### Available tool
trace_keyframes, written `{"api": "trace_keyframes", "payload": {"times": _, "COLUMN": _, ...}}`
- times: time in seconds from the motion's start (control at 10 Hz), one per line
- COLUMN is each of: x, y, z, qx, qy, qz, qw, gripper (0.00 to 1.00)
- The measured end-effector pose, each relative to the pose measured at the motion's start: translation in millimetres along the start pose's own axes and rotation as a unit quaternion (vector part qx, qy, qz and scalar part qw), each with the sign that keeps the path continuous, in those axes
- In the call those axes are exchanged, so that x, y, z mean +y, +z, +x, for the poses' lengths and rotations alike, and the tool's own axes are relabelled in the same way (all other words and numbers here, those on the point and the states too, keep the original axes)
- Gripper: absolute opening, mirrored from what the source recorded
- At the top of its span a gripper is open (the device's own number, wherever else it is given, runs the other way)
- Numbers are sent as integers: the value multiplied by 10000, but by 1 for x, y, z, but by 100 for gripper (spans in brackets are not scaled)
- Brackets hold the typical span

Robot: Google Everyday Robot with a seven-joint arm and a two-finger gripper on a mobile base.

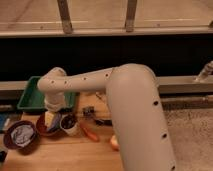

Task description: Place sponge in tray

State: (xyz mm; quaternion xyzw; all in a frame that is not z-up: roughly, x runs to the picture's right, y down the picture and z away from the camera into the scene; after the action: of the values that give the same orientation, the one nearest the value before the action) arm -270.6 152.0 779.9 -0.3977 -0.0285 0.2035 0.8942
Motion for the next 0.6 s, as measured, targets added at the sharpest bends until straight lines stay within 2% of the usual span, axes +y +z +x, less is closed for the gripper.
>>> {"api": "trace_keyframes", "payload": {"times": 0.1, "x": 0, "y": 11, "z": 9, "qx": 54, "qy": 76, "qz": -108, "qw": 9999, "gripper": 76}}
{"api": "trace_keyframes", "payload": {"times": 0.4, "x": 0, "y": 18, "z": 22, "qx": 87, "qy": 196, "qz": -208, "qw": 9996, "gripper": 75}}
{"api": "trace_keyframes", "payload": {"times": 0.6, "x": 5, "y": 18, "z": 23, "qx": 84, "qy": 176, "qz": -112, "qw": 9997, "gripper": 56}}
